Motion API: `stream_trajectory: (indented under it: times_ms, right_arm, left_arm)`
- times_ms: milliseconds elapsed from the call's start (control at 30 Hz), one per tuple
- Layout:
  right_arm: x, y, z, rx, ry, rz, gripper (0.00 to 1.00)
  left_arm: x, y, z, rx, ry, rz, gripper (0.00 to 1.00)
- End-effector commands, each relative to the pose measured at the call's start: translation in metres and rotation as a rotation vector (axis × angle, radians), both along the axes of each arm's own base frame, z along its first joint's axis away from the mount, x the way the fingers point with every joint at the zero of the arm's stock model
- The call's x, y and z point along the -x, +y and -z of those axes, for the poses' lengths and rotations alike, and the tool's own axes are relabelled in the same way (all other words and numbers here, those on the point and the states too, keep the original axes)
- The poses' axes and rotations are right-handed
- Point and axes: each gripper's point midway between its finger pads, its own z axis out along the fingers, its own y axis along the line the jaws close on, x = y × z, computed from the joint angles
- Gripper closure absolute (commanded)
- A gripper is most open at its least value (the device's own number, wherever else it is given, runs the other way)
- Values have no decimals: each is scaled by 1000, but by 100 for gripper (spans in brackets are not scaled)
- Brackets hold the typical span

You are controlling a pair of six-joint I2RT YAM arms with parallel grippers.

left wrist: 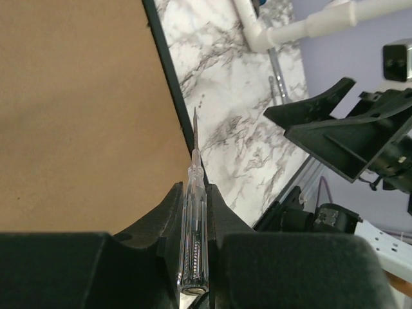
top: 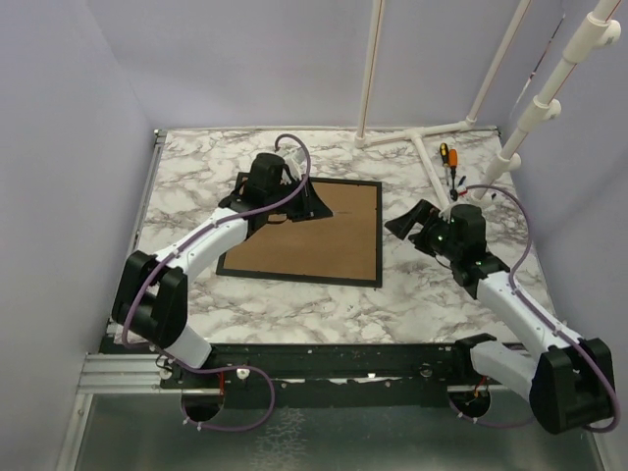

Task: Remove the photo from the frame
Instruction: Adjust the photo frame at the center of the board.

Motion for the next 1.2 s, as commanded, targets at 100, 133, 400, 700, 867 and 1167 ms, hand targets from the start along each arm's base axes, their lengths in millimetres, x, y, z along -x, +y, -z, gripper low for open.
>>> stream_trajectory:
  times_ms: [100, 133, 400, 700, 867, 1167]
  right_arm:
    - [-36, -7, 14, 126, 31, 23, 9]
    - [-41, -5, 16, 124, 37, 20, 12]
    - [-83, 4, 49, 103, 80, 46, 28]
    - [-127, 4, 70, 77, 111, 32, 39]
    - [-141, -1, 83, 50, 139, 20, 41]
    - [-140, 3, 112, 97, 176, -43, 46]
  left_arm:
    - [-22, -9, 24, -126, 14, -44, 100]
    - [-26, -10, 27, -134, 14, -49, 100]
    - [-53, -34, 43, -135, 28, -38, 100]
    - [-85, -47, 50, -123, 32, -61, 100]
    - [-94, -44, 56, -125, 43, -79, 100]
    - [-99, -20, 56, -135, 57, -153, 100]
